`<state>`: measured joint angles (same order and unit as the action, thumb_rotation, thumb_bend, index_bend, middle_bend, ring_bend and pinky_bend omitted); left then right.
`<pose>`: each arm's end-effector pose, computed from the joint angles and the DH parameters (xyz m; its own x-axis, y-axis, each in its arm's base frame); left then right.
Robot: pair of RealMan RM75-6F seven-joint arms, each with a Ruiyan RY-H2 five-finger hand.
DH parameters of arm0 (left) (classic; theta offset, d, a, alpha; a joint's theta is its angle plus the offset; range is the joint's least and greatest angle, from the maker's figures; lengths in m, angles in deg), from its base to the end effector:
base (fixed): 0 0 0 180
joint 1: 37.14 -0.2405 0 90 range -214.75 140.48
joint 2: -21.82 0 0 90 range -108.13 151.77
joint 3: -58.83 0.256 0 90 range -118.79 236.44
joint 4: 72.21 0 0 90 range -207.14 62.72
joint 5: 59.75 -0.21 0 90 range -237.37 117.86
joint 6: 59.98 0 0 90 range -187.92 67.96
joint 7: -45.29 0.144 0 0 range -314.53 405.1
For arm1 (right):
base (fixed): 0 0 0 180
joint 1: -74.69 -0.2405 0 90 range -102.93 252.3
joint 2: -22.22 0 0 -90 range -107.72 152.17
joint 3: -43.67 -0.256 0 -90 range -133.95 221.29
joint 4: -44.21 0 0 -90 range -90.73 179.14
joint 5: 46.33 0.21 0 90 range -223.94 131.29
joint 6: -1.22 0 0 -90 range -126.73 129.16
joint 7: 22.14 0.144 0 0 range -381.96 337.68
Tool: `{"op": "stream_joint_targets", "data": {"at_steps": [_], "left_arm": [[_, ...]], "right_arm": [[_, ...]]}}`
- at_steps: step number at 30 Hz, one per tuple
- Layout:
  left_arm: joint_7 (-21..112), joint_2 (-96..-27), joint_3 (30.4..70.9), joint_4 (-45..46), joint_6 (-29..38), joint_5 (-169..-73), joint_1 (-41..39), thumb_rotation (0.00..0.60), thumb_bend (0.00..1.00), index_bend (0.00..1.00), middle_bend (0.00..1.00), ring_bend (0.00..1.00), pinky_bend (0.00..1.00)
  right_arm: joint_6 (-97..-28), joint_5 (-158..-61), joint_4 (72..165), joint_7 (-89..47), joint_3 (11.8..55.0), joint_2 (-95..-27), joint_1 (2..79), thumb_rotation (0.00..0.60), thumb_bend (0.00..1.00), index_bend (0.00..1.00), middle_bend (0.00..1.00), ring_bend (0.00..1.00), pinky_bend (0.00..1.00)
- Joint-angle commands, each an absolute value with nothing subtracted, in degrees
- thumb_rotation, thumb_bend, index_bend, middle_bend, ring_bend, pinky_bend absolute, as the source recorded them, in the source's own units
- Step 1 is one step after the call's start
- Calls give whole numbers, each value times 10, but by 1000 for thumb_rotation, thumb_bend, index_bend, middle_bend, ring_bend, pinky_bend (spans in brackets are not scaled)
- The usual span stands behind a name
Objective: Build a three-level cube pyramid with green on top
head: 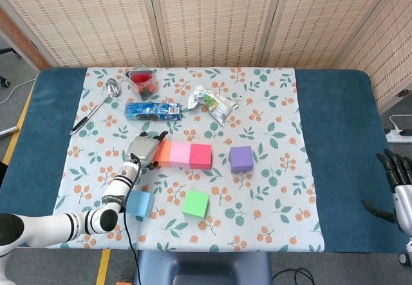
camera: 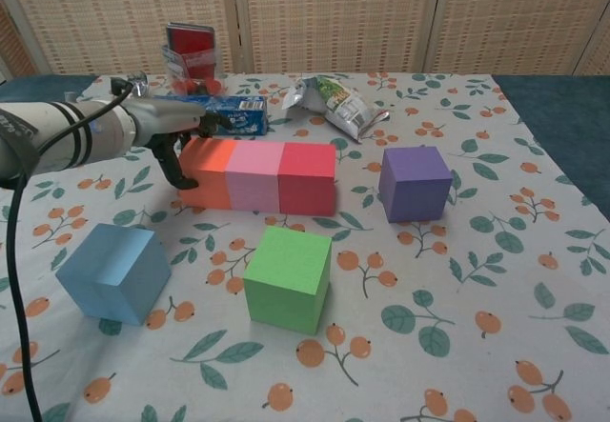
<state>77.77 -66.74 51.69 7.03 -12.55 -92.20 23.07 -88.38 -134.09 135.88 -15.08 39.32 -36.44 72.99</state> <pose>-0.1230 0.3999 -0.0253 0.5566 0.3826 0.7374 0.8303 -0.2854 -0.4786 -0.3171 -0.1690 0.2029 0.3806 0.0842 0.9209 -0.9242 0.0006 0.3819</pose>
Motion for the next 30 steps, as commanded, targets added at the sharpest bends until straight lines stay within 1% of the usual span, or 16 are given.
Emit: {"op": "stream_joint_targets", "data": {"at_steps": [1, 8, 12, 17, 30], "left_arm": [[776, -667, 516, 71, -127, -923, 230, 600, 329, 0, 215, 368, 154], [772, -666, 516, 74, -128, -925, 229, 600, 331, 0, 140, 327, 155], [772, -664, 516, 78, -129, -923, 229, 600, 323, 0, 79, 272, 156], [771, -664, 515, 80, -123, -922, 228, 600, 323, 0, 33, 230, 161], [787, -658, 518, 98, -112, -904, 232, 600, 325, 0, 24, 236, 168]], "right_arm": [[-885, -1342, 1358, -150, 393, -365, 730, 600, 0, 0, 0, 0, 0], [-885, -1342, 1356, -148, 393, -365, 731, 600, 0, 0, 0, 0, 0], [-886, -1342, 1356, -147, 393, -365, 732, 600, 0, 0, 0, 0, 0], [-887, -1342, 1355, -146, 393, -365, 732, 600, 0, 0, 0, 0, 0], [-887, -1343, 1353, -142, 394, -365, 733, 600, 0, 0, 0, 0, 0]]}}
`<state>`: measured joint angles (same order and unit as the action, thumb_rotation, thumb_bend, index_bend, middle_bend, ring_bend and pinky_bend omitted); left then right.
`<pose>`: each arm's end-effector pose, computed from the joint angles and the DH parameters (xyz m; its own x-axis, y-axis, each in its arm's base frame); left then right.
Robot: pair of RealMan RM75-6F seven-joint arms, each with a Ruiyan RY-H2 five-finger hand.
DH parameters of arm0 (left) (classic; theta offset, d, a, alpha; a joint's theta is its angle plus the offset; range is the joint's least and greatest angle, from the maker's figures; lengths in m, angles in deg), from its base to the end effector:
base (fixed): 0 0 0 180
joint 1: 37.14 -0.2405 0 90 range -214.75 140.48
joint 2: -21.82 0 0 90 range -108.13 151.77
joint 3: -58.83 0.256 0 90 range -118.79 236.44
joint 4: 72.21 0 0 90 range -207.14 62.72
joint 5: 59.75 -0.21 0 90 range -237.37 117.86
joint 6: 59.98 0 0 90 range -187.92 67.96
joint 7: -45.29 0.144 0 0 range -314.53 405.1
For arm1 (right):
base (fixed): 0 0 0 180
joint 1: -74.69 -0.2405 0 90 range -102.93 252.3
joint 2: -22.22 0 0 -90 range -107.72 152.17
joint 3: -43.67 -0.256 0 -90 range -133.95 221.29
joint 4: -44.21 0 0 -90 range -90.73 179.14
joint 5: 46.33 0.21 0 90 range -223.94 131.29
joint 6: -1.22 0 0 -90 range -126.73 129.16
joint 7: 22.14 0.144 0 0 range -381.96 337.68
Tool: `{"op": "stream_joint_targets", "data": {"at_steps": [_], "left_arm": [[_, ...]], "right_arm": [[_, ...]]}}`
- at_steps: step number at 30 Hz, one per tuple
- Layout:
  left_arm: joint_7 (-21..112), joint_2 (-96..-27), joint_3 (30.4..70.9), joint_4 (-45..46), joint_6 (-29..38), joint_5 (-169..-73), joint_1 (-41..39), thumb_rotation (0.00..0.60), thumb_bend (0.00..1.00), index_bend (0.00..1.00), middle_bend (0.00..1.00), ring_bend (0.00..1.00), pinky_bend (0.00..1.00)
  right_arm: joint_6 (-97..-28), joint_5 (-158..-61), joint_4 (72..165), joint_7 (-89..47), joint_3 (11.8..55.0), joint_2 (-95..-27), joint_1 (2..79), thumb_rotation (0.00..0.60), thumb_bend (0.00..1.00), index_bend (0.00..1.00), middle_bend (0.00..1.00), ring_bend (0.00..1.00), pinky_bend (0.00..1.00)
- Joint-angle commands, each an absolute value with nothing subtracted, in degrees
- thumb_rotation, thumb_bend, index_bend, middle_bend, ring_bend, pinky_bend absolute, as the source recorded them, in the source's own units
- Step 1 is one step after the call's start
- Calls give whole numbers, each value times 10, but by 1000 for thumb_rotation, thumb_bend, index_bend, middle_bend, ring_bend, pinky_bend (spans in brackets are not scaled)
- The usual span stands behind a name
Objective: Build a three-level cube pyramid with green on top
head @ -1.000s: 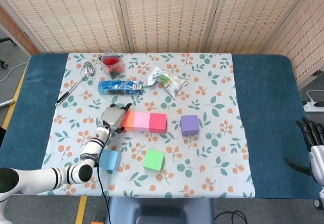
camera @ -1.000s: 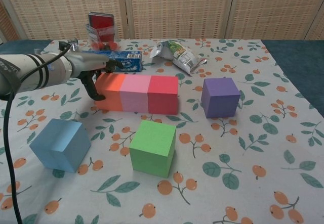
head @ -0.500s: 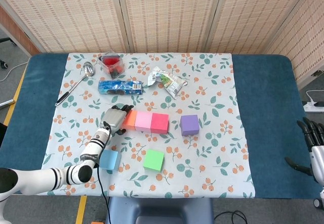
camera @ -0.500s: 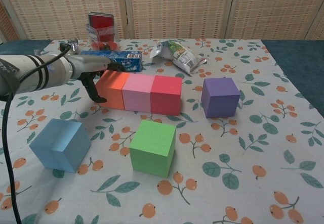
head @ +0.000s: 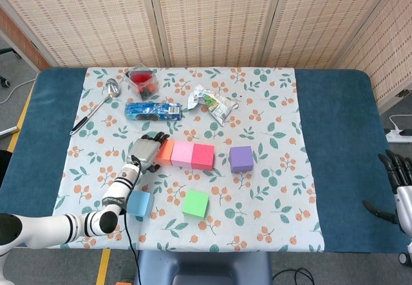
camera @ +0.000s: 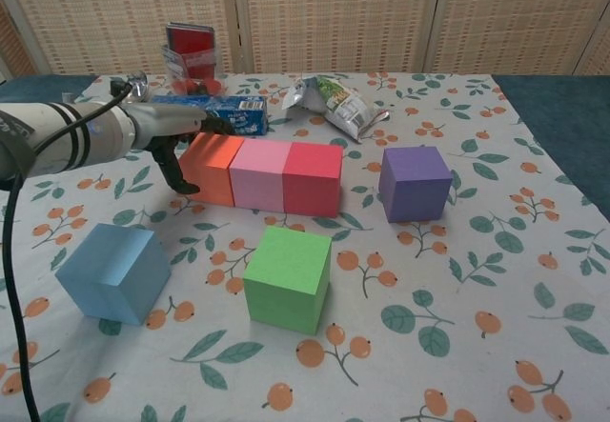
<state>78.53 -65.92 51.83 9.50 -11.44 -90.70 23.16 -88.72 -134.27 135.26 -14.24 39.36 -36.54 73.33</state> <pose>-0.1209 0.3942 -0.0237 0.5468 0.3942 0.7386 0.8370 -0.2782 -0.4711 -0.3192 -0.1669 0.2040 0.3758 0.0871 0.9226 -0.9262 0.0020 0.3770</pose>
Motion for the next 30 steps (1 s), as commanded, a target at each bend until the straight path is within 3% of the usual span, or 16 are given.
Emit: {"op": "stream_joint_targets", "data": {"at_steps": [1, 7, 16, 20, 30], "left_arm": [[788, -657, 518, 99, -112, -903, 232, 600, 326, 0, 23, 237, 168], [808, -644, 523, 115, -96, -885, 234, 600, 324, 0, 2, 231, 172], [843, -594, 541, 157, -51, -871, 225, 600, 329, 0, 0, 131, 163], [835, -601, 541, 120, -48, -896, 218, 600, 330, 0, 0, 84, 141], [796, -659, 525, 4, -124, -932, 225, 600, 324, 0, 0, 37, 117]], "right_arm": [[-887, -1343, 1353, -142, 394, -365, 733, 600, 0, 0, 0, 0, 0], [-887, -1344, 1353, -142, 393, -365, 733, 600, 0, 0, 0, 0, 0], [-887, -1346, 1352, -140, 394, -364, 733, 600, 0, 0, 0, 0, 0], [-885, -1349, 1353, -141, 394, -366, 730, 600, 0, 0, 0, 0, 0], [-876, -1347, 1369, -162, 392, -366, 723, 600, 0, 0, 0, 0, 0]]}}
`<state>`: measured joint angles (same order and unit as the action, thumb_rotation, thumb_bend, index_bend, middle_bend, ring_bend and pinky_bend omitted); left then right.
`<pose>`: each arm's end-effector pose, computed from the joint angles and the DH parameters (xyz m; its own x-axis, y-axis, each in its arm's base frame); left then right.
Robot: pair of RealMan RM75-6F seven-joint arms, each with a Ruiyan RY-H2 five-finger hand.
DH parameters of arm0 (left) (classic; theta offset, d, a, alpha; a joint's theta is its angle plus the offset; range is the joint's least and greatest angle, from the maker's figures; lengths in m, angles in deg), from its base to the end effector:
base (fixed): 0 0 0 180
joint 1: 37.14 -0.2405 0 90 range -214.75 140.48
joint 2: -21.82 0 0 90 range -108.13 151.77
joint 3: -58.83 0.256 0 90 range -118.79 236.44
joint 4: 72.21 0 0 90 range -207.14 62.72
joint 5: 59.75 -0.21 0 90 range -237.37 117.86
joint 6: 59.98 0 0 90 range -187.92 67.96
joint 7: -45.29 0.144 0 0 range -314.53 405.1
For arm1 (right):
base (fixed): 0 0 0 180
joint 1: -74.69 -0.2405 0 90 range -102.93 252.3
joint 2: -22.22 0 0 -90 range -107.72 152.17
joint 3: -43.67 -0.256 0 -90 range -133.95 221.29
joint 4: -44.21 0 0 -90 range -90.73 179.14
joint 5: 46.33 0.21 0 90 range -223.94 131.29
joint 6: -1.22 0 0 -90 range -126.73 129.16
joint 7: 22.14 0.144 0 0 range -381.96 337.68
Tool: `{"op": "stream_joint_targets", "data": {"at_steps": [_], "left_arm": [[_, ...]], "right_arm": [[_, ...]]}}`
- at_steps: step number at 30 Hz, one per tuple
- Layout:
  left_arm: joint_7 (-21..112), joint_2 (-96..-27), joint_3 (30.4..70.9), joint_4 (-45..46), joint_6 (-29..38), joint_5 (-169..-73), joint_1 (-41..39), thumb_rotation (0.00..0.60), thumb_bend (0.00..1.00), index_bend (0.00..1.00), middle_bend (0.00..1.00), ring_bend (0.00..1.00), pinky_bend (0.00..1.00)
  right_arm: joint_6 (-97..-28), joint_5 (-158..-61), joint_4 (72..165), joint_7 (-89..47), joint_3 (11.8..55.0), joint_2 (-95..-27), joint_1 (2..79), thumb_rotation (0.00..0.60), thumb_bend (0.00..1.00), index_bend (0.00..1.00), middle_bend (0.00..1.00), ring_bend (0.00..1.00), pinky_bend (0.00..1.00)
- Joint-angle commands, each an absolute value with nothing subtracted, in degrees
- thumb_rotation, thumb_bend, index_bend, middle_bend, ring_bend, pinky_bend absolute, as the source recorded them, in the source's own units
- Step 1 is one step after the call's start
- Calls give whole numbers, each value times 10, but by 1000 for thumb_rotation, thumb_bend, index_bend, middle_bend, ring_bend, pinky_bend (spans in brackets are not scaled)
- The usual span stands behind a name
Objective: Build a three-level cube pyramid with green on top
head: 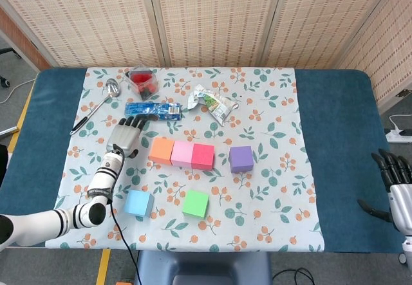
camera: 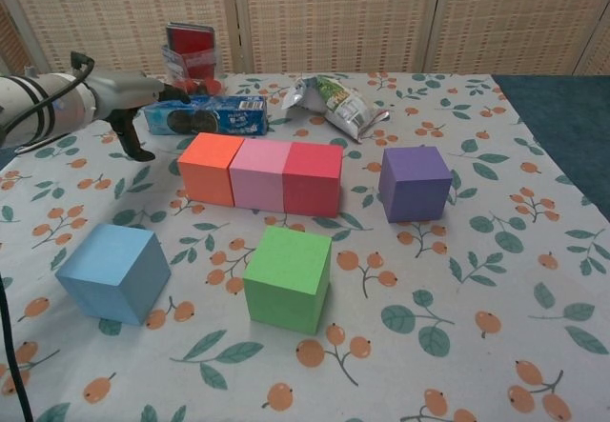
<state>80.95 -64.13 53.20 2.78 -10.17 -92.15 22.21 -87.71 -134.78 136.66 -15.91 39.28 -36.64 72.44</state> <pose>-0.1520 0.4232 0.0097 0.6517 0.2878 0.7018 0.7580 -0.2132 -0.6164 -0.3121 -0.1722 0.1981 0.3780 0.0750 0.9228 -0.9247 -0.0190 0.3803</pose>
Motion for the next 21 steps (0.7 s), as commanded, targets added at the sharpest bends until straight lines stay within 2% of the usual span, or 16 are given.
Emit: {"op": "stream_joint_targets", "data": {"at_steps": [1, 21], "left_arm": [[791, -662, 523, 0, -130, -933, 226, 600, 324, 0, 0, 37, 116], [767, -677, 506, -2, -160, -955, 234, 600, 325, 0, 0, 37, 114]], "right_arm": [[-875, -1346, 1371, -163, 392, -365, 723, 600, 0, 0, 0, 0, 0], [-875, -1338, 1377, -170, 392, -362, 726, 600, 0, 0, 0, 0, 0]]}}
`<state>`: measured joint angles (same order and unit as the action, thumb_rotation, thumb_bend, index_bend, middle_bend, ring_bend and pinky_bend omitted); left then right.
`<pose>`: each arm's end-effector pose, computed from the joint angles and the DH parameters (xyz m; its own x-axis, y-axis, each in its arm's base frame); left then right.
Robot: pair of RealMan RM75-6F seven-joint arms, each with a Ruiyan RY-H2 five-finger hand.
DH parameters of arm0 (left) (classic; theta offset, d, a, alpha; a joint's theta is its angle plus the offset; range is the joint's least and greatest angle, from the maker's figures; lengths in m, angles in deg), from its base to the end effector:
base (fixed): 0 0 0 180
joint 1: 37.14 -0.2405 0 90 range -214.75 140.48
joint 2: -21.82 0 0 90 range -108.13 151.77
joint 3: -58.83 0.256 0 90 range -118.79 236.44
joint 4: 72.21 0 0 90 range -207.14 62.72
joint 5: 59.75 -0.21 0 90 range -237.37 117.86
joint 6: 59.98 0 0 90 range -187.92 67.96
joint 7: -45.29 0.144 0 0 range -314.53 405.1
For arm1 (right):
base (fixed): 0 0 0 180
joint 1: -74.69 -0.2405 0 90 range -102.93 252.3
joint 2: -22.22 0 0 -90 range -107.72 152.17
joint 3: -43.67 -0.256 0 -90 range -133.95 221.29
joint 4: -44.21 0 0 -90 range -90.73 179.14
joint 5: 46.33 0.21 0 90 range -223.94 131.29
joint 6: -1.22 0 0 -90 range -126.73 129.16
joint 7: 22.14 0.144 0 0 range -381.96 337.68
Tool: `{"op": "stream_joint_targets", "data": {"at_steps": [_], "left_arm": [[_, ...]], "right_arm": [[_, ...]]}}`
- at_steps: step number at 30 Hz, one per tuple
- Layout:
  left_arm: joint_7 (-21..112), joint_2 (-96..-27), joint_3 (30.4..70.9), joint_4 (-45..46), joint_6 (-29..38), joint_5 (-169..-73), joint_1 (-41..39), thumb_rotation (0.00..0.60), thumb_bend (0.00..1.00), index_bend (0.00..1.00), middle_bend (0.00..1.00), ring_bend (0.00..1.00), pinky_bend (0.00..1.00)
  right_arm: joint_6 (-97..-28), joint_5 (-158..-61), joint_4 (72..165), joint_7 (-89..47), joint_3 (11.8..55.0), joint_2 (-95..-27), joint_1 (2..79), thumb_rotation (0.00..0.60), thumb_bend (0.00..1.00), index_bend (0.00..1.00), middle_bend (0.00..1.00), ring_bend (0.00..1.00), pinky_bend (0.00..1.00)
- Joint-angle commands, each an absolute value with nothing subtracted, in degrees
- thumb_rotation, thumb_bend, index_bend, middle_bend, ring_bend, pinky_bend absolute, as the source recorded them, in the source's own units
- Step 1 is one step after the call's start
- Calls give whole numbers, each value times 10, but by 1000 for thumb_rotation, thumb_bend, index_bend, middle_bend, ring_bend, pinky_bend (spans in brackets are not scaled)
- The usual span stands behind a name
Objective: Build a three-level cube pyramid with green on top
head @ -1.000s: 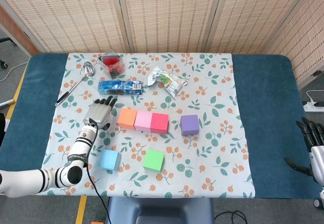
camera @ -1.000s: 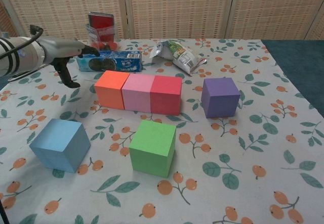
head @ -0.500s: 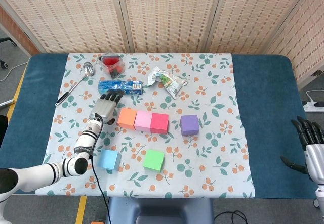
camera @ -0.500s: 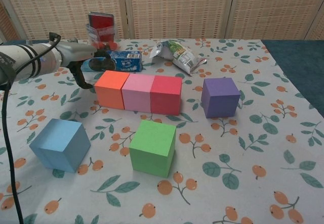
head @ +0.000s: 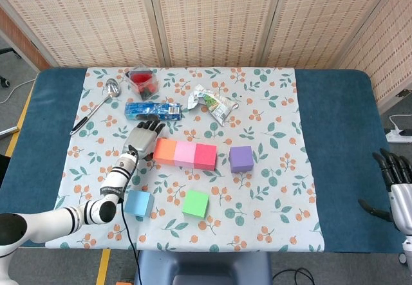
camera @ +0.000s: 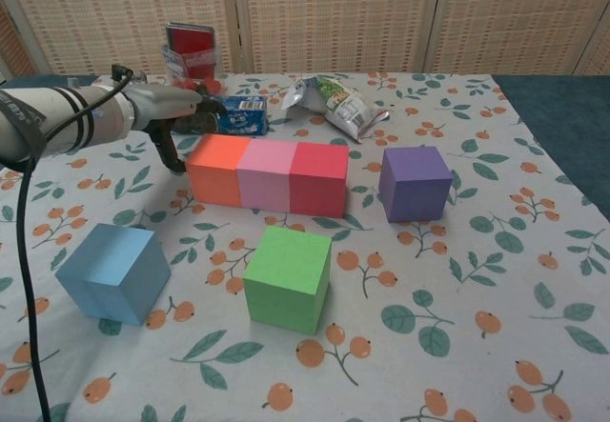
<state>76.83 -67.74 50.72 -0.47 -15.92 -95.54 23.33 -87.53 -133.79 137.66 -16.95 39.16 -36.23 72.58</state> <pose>-0.1297 0.4246 -0.0174 0.6025 0.3298 0.7268 0.7973 -0.2895 -0.5296 -0.3118 -0.1717 0.1996 0.3851 0.0743 0.9199 -0.9225 0.0002 0.3861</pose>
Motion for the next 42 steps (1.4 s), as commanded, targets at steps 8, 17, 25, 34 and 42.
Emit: {"op": "stream_joint_targets", "data": {"at_steps": [8, 17, 25, 34, 42], "left_arm": [[770, -672, 506, 14, -161, -948, 238, 600, 324, 0, 0, 36, 114], [775, -658, 509, 27, -155, -923, 235, 600, 326, 0, 0, 29, 113], [746, -599, 516, 102, -101, -958, 194, 600, 321, 0, 0, 26, 101], [668, -481, 555, 242, -31, -1148, 109, 600, 320, 124, 126, 136, 110], [578, -421, 615, 310, -22, -1352, 60, 600, 317, 191, 190, 176, 108]], "right_arm": [[-875, -1336, 1377, -170, 391, -362, 726, 600, 0, 0, 0, 0, 0], [-875, -1337, 1375, -167, 392, -362, 726, 600, 0, 0, 0, 0, 0], [-868, -1339, 1370, -156, 391, -356, 721, 600, 0, 0, 0, 0, 0], [-857, -1342, 1368, -144, 381, -346, 705, 600, 0, 0, 0, 0, 3], [-845, -1342, 1370, -146, 377, -347, 692, 600, 0, 0, 0, 0, 4]]}}
